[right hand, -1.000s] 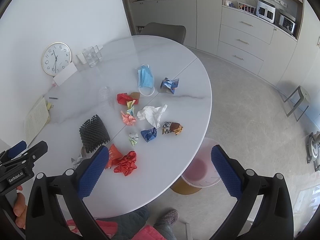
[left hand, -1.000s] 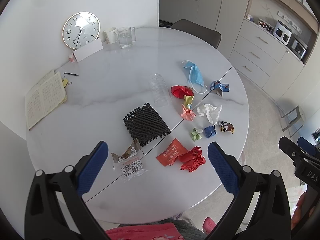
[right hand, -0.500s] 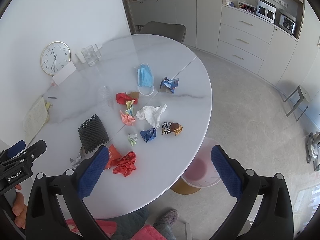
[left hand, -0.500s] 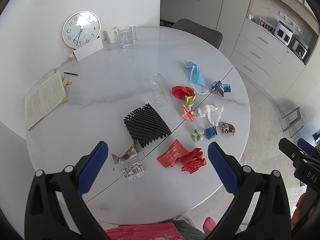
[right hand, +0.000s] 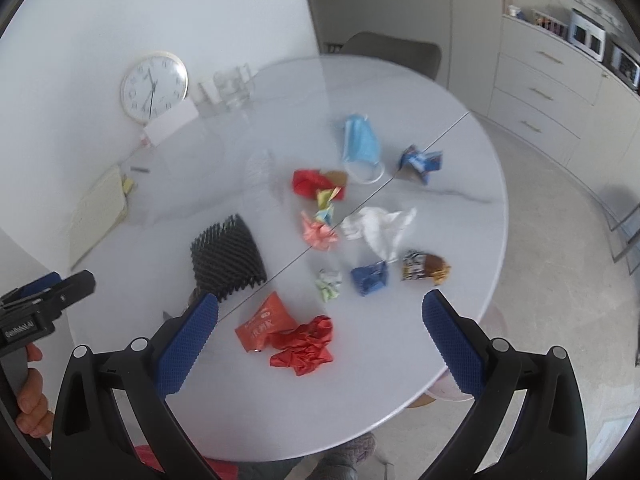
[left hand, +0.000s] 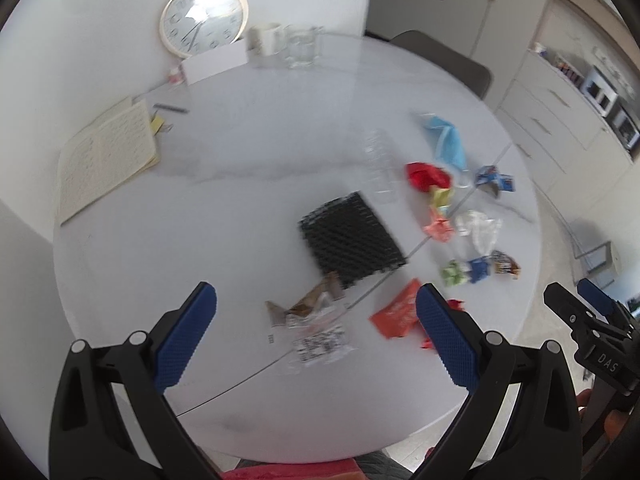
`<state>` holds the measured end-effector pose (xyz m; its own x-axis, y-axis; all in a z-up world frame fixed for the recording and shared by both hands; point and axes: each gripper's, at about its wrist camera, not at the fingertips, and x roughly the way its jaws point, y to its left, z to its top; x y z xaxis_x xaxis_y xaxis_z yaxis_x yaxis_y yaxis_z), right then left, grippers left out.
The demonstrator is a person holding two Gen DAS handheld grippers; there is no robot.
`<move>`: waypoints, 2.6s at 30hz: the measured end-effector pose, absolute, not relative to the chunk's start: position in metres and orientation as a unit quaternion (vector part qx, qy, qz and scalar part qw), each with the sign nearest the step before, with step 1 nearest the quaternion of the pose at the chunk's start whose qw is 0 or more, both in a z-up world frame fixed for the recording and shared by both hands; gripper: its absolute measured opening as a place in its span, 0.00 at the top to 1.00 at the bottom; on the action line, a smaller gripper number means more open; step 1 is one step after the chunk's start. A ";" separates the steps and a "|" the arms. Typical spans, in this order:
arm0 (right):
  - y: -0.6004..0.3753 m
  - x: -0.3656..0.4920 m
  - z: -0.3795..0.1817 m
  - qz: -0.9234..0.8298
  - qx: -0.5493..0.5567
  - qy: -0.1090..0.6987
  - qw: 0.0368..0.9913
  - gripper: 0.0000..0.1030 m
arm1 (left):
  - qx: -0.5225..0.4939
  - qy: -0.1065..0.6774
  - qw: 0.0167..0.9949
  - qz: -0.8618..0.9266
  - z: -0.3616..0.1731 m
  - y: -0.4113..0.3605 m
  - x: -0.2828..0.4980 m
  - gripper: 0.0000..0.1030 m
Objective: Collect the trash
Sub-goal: 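Reach the left tool to the black mesh foam net and grasp it, then grasp the crumpled red plastic bag with the right tool while the left lifts the mesh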
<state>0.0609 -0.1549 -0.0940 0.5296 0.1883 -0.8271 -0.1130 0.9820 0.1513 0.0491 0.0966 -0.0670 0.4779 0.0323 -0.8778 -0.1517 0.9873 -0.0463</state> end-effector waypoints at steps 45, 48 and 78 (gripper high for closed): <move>-0.164 0.072 -0.192 -0.028 0.123 0.590 0.797 0.02 | -0.169 0.669 0.710 -0.141 -0.233 0.070 0.234 0.97; -0.164 0.069 -0.204 -0.025 0.139 0.597 0.790 0.06 | -0.157 0.659 0.722 -0.143 -0.227 0.078 0.232 1.00; -0.160 0.060 -0.233 0.005 0.206 0.610 0.765 0.33 | -0.248 0.693 0.666 -0.117 -0.242 0.127 0.221 0.13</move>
<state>0.0602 -0.1596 -0.2329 0.2561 0.2590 -0.9313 0.2430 0.9152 0.3214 0.2205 0.1268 -0.2423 0.0110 -0.4988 -0.8667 -0.1882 0.8502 -0.4917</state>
